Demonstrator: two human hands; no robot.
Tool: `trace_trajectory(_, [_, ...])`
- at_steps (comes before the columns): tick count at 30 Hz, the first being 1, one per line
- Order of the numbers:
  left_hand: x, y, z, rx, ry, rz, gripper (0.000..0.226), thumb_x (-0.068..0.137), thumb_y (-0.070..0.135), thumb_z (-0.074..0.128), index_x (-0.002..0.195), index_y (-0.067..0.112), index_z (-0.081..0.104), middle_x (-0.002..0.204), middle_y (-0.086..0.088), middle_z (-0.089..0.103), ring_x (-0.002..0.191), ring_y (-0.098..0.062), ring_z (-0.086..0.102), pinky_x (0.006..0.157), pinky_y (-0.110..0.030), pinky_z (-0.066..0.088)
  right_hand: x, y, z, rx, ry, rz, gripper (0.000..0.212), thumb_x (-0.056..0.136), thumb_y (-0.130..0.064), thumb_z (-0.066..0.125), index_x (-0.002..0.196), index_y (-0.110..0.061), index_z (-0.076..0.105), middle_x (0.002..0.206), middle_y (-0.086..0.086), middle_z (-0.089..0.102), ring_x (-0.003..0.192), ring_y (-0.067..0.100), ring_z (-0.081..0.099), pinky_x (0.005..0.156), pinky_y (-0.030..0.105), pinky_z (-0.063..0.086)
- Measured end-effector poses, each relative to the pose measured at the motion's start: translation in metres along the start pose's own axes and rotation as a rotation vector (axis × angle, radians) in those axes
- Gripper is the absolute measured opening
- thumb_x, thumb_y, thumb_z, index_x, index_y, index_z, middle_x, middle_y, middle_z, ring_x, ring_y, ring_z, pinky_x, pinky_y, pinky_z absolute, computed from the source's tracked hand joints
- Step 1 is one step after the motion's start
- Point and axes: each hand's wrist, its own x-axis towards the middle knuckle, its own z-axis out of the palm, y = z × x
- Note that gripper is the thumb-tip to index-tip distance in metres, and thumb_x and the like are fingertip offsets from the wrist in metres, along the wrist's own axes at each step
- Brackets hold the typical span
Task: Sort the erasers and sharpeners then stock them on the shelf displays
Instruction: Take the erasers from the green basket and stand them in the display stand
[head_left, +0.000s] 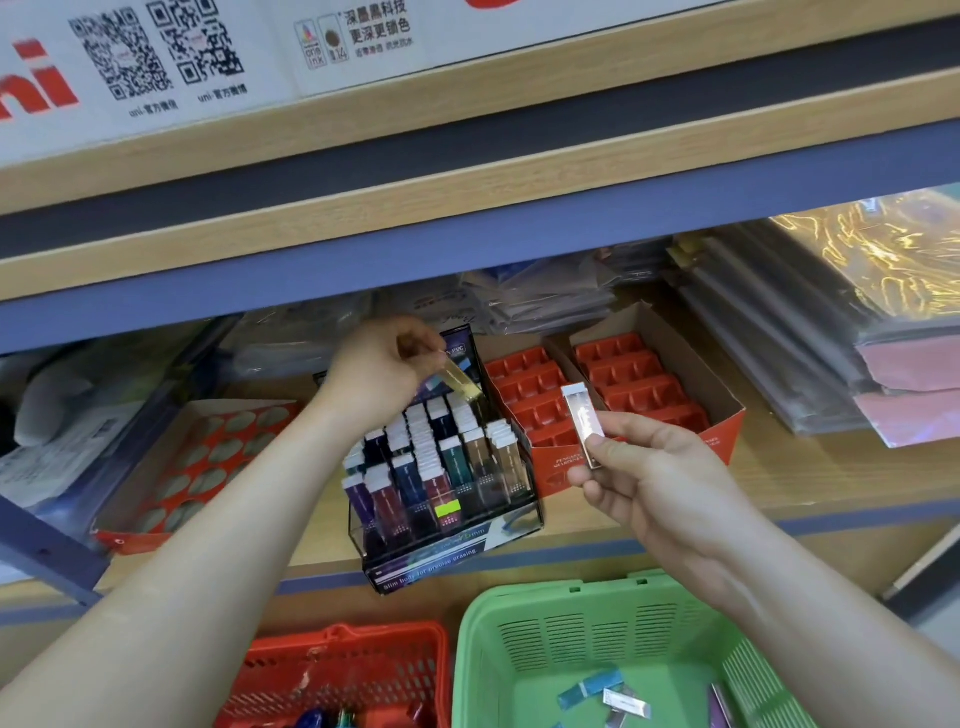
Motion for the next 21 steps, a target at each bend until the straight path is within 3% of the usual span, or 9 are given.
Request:
trace_trajectory(4, [0.013, -0.005, 0.026, 0.108, -0.008, 0.047, 0.007, 0.089, 0.017, 0.067, 0.095, 0.02, 0.067, 0.085, 0.012, 0.063, 0.075, 0.002, 0.056, 0.061, -0.006, 0.038, 0.001, -0.001, 0.0, 0.02, -0.002, -0.01, 0.023, 0.092, 0.002, 0.059, 0.114, -0.005, 0.06, 0.078, 0.009, 0.07, 0.066, 0.017, 0.068, 0.056, 0.022, 0.055])
trace_trajectory(9, [0.024, -0.014, 0.048, 0.363, -0.044, 0.175, 0.017, 0.092, 0.018, 0.062, 0.107, 0.013, 0.069, 0.103, -0.004, 0.07, 0.093, -0.017, 0.062, 0.081, -0.025, 0.047, 0.002, 0.0, -0.001, 0.01, 0.01, -0.011, 0.02, 0.089, 0.0, 0.063, 0.108, -0.004, 0.063, 0.084, 0.014, 0.067, 0.065, 0.017, 0.068, 0.056, 0.021, 0.056])
trace_trajectory(15, [0.033, -0.017, 0.062, 0.576, -0.083, 0.222, 0.017, 0.091, 0.02, 0.062, 0.104, 0.012, 0.069, 0.101, -0.007, 0.07, 0.094, -0.025, 0.063, 0.077, -0.031, 0.051, 0.004, 0.002, -0.003, -0.068, 0.024, -0.028, 0.015, 0.08, -0.007, 0.072, 0.094, -0.005, 0.068, 0.07, 0.007, 0.066, 0.056, 0.011, 0.059, 0.052, 0.019, 0.049])
trace_trajectory(19, [0.028, -0.004, 0.055, 0.48, -0.032, 0.167, 0.017, 0.092, 0.021, 0.058, 0.098, 0.013, 0.072, 0.096, 0.0, 0.071, 0.089, -0.018, 0.065, 0.078, -0.029, 0.051, 0.006, 0.005, -0.002, -0.044, 0.025, -0.019, 0.014, 0.082, 0.001, 0.069, 0.095, -0.003, 0.067, 0.067, 0.008, 0.067, 0.06, 0.015, 0.062, 0.055, 0.019, 0.054])
trace_trajectory(21, [0.015, 0.009, 0.046, 0.187, -0.042, 0.083, 0.017, 0.094, 0.026, 0.057, 0.091, 0.019, 0.073, 0.086, 0.009, 0.071, 0.079, -0.011, 0.064, 0.074, -0.026, 0.051, 0.006, 0.006, 0.0, -0.048, 0.024, -0.029, 0.014, 0.083, 0.004, 0.067, 0.095, -0.003, 0.067, 0.067, 0.007, 0.067, 0.061, 0.016, 0.062, 0.057, 0.019, 0.055])
